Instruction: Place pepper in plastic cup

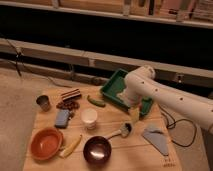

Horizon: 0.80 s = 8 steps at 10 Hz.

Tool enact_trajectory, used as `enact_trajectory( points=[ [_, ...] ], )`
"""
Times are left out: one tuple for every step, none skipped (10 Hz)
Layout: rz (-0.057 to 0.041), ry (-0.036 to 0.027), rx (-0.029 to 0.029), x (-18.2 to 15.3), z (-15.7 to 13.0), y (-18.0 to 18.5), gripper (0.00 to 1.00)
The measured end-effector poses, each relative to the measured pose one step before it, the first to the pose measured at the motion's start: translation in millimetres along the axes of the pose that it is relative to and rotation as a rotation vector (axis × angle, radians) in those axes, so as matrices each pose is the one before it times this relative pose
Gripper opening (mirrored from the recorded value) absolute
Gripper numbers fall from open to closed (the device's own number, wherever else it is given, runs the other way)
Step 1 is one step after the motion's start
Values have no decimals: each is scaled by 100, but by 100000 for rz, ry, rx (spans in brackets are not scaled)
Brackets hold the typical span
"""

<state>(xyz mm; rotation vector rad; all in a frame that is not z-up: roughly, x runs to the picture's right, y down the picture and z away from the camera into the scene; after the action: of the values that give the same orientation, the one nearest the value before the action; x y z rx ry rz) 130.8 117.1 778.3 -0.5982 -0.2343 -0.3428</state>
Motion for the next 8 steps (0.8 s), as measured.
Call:
enact_trajectory(
  points=[
    [-835,20,-476,-66,62,-475,81],
    [-1080,15,-1134,50,170,-675,80],
    [-1177,-75,-1204,175,262,-1226,80],
    [-1043,-30,-1455,375,381,-1661,80],
    [-984,-77,-1296,228,352,-1410,80],
    [-578,-294,-1806,463,462,-1271,80],
    [-246,-334,-1516,568,341,-858,80],
    [-914,-336,-1470,177,286,-868,80]
  ],
)
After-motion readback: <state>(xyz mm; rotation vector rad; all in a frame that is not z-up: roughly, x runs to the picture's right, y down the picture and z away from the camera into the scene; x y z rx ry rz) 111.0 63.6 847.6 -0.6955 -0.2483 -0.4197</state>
